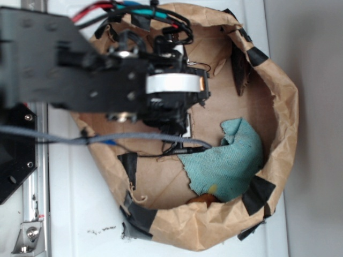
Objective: Grab the silver keys.
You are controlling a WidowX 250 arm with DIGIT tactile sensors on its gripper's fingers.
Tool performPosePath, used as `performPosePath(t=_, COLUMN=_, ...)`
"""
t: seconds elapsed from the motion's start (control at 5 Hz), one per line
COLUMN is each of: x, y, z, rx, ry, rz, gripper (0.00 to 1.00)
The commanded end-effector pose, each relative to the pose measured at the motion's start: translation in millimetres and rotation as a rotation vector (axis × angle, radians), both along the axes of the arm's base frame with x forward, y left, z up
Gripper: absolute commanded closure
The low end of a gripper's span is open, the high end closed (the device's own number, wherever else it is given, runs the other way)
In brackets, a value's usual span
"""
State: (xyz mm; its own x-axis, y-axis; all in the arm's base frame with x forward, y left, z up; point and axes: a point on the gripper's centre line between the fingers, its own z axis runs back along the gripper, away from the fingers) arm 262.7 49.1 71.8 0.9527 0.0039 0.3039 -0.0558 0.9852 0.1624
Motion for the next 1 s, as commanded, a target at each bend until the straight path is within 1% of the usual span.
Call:
performPosePath(t=0.0, x=24.4, y=21.0, z=9.2, rx=-0.019, ry=-0.017, rz=-0.005, gripper=0.00)
performPosePath(t=0.2, x=17.7, y=27.6, z=19.6, rx=-0.032, ry=0.047, rz=-0.055, gripper=0.00)
performPosePath(t=0.4, x=11.2, y=28.8, z=14.3, rx=0.009, ry=0.052, rz=-0.064, gripper=0.00)
performPosePath(t=0.8, x=14.5, y=26.0, z=-0.6, rx=0.056, ry=0.068, rz=-0.034, gripper=0.00)
